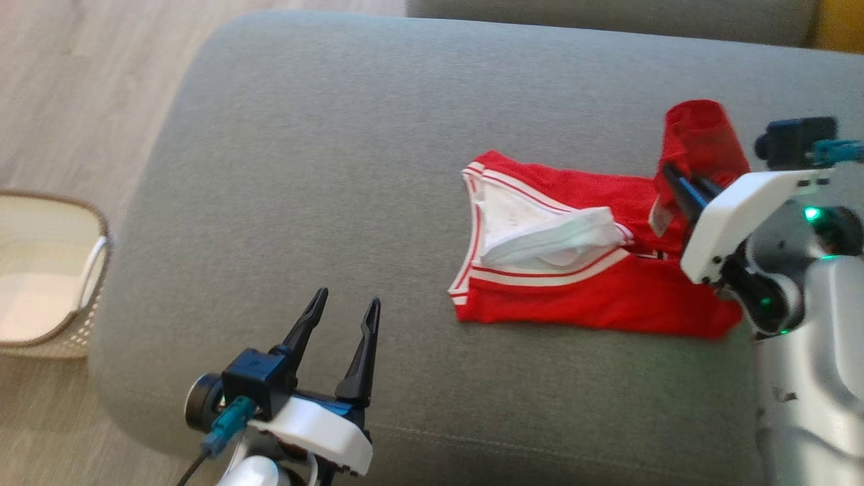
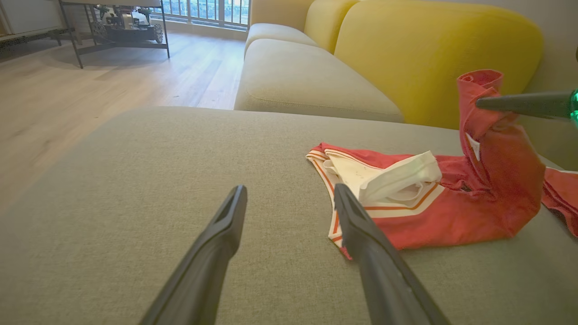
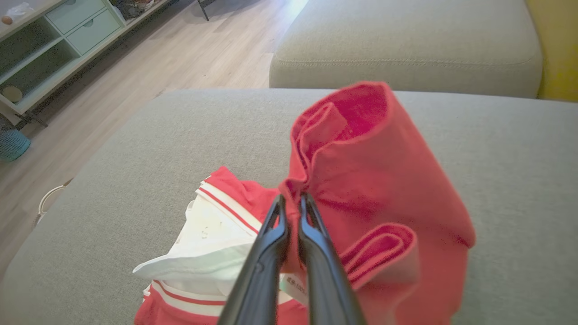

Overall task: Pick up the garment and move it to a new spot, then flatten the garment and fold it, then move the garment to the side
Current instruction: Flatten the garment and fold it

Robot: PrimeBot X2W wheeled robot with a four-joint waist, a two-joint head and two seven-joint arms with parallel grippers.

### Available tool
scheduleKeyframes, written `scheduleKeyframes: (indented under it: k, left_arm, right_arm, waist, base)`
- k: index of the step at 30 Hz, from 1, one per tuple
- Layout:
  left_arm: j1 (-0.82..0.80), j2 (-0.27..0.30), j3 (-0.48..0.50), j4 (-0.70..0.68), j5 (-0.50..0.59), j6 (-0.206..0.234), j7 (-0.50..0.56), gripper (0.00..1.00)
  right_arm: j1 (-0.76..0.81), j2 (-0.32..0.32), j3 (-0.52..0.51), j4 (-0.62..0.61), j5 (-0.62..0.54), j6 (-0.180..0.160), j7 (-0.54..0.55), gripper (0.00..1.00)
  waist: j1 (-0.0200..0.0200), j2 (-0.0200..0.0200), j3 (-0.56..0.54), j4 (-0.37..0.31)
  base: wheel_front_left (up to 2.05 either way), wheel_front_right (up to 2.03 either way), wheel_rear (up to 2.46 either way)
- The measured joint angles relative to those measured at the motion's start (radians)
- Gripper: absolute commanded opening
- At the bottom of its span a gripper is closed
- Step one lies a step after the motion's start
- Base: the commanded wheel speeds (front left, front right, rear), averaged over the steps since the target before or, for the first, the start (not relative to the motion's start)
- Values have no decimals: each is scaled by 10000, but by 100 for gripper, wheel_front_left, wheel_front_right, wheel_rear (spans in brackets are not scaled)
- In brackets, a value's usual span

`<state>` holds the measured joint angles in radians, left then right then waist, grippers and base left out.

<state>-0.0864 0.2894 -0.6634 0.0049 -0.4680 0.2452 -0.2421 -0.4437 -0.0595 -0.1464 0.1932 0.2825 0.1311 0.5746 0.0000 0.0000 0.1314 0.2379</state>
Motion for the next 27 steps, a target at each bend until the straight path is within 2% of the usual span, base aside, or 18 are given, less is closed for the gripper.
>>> scheduleKeyframes:
  k: [13,26,27]
  left_arm:
    - [-1,-59,-142,59,-40,-79,44,100]
    - [-3,-173,-119,259,-102,-86,27,100]
    - [-3,-173,-119,259,-102,-86,27,100]
  right_arm:
    - [-1258,-13,1549,2406,1030,0,-1329,0]
    - [-1236,-29,2976,3365,1709,0,-1597,0]
    - [-1236,-29,2976,3365,1709,0,-1597,2]
  waist:
    - [0,0,135,1147]
    - [0,0,314,1393]
    - [0,0,314,1393]
  base:
    - [0,0,0]
    - [0,0,0]
    - [0,0,0]
